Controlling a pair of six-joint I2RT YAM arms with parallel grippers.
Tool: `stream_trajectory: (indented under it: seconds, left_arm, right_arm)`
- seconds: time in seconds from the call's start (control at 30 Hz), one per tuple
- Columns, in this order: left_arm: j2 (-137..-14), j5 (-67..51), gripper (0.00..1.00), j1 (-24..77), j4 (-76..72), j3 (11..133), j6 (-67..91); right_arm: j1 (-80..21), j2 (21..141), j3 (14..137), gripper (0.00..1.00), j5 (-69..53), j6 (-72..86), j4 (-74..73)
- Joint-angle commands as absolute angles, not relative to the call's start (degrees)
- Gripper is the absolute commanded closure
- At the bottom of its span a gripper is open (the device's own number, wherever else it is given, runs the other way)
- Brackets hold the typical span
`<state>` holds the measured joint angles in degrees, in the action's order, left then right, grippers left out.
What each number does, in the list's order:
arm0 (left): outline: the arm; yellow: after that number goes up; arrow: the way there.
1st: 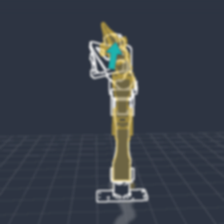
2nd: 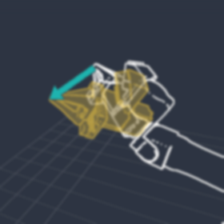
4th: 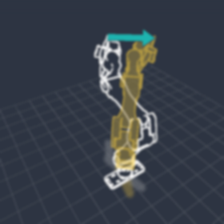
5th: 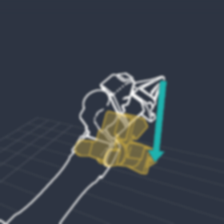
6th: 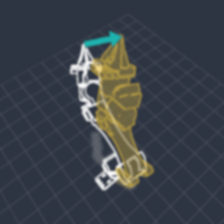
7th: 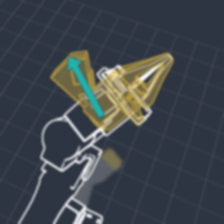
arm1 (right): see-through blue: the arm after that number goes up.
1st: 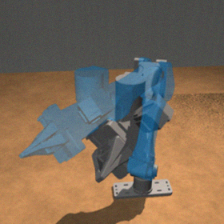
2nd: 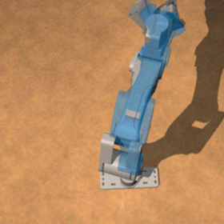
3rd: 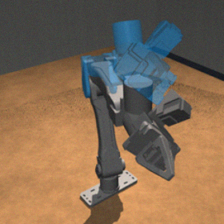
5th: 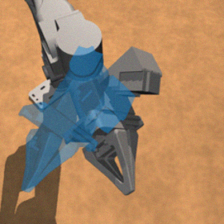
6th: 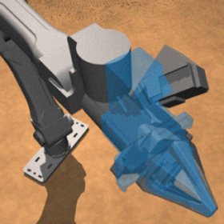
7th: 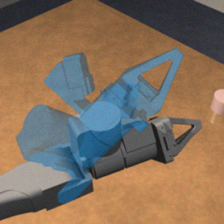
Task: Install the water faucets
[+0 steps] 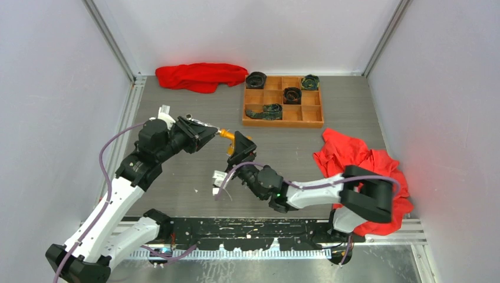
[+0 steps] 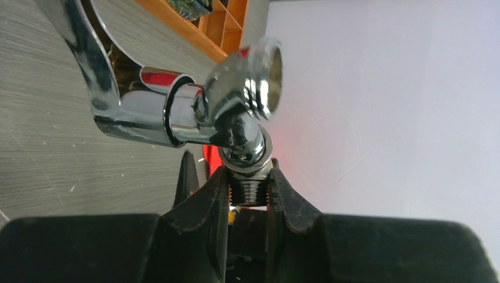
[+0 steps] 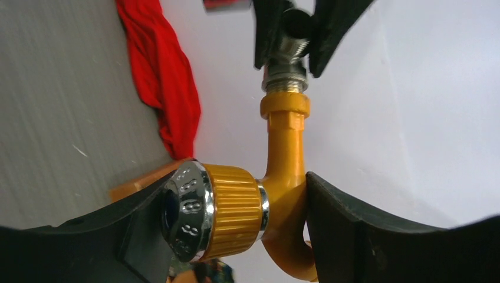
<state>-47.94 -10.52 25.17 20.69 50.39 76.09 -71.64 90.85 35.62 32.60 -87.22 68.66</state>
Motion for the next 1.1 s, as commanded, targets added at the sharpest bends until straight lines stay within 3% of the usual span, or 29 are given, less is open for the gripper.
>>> stream_trajectory:
  seconds: [0.0, 0.27, 0.6, 0.9, 1.07]
  left_arm:
    - [-48.38, -10.1, 1.0, 24.87, 14.89, 51.52, 75.94]
    - [-48.71, -10.19, 1.0, 24.85, 14.48, 51.87, 75.87]
    - [-47.58, -10.19, 1.0, 24.79, 15.09, 51.93, 75.85]
    - [-47.03, -10.28, 1.0, 24.79, 15.24, 52.19, 75.67]
    - [-46.73, -10.32, 1.0, 24.84, 15.08, 51.94, 75.67]
  right_arm:
    - [-72.27, 76.2, 39.18, 0.72, 24.42, -60.32, 47.2]
    - [-69.3, 68.85, 49.62, 0.71, 3.22, -29.33, 19.37]
    - [-56.13, 70.27, 54.95, 0.69, -18.7, 1.86, 14.72]
    - [-43.85, 73.19, 51.33, 0.68, -30.65, 34.76, 27.64]
    - [-38.7, 80.5, 44.88, 0.52, -37.04, 64.06, 51.06]
